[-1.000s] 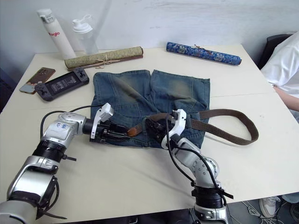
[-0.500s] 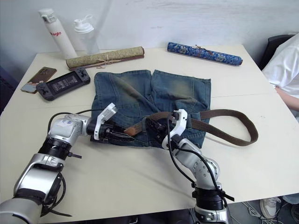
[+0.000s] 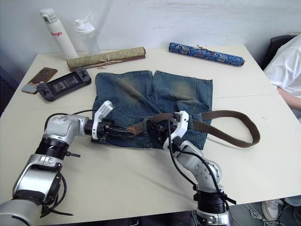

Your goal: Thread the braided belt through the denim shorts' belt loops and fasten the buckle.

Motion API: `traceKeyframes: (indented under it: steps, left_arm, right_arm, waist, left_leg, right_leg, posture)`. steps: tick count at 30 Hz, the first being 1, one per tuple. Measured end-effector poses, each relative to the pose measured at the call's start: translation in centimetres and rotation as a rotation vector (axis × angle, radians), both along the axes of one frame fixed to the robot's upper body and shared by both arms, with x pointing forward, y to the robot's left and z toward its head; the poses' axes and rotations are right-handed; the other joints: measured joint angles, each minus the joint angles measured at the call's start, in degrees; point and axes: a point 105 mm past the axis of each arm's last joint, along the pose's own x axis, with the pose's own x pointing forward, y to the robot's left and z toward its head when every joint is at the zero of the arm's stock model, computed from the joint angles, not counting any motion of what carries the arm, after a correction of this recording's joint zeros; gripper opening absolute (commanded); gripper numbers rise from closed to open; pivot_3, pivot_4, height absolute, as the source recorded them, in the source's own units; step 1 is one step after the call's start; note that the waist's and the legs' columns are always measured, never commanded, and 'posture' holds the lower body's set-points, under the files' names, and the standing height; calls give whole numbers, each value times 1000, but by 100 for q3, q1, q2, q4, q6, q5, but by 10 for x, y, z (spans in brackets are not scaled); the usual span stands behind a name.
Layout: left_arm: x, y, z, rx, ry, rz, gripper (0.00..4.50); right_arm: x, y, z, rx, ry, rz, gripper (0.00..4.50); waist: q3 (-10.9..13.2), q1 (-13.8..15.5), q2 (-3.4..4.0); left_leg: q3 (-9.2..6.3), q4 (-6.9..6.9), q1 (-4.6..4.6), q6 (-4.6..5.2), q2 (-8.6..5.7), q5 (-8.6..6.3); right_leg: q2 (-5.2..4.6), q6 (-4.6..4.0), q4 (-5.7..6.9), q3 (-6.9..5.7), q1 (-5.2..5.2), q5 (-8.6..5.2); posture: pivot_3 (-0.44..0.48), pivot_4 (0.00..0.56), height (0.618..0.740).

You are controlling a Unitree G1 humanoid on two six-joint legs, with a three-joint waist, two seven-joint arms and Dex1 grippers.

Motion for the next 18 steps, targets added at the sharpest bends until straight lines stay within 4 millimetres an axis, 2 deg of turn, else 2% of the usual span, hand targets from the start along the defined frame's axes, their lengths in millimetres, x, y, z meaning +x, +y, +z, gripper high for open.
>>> traceKeyframes:
  steps: [5, 7, 8, 11, 15, 18]
  left_arm:
    - [0, 0, -2, 7, -5, 13, 52]
    - [1, -1, -1, 8, -8, 14, 0]
    - [1, -2, -1, 9, -12, 19, 0]
    - [3, -5, -2, 6, -18, 26, 0]
    - [2, -9, -4, -10, -17, 29, 0]
    - [2, -9, -6, -20, -11, 43, 0]
  right_arm:
    - [0, -2, -1, -20, 0, -3, 0]
    - [0, -2, 0, -33, -7, -8, 827]
    - [-1, -4, 1, -44, -14, -10, 1068]
    - [-6, -11, 5, -103, -43, -14, 2398]
    - [-28, -35, 11, -288, -130, 9, 2398]
    - [-46, -51, 9, -573, -242, 62, 2398]
  waist:
    - [0, 9, 0]
    - [0, 15, 0]
    - [0, 23, 0]
    - [0, 51, 0]
    - [1, 77, -1]
    - [3, 81, 0]
  left_leg:
    - [0, 2, 0, -1, -1, 1]
    - [0, 2, 0, -1, -1, 1]
    - [1, 2, 0, -1, -1, 1]
    - [1, 3, -1, -1, -2, 1]
    - [-1, 11, -5, 3, -4, -1]
    - [-2, 34, -8, 14, -1, -8]
  right_leg:
    - [0, 0, 3, 1, -1, 0]
    - [0, 0, 4, 1, -1, 0]
    - [-1, 0, 4, 1, -2, 0]
    - [-3, 0, 4, 2, -2, 0]
    - [-7, 0, 1, 2, 0, 0]
    - [-5, 0, -16, 2, 1, 0]
  posture:
    - [0, 150, 737]
    - [0, 150, 737]
    - [0, 150, 737]
    - [0, 150, 737]
    - [0, 150, 737]
    - [0, 150, 737]
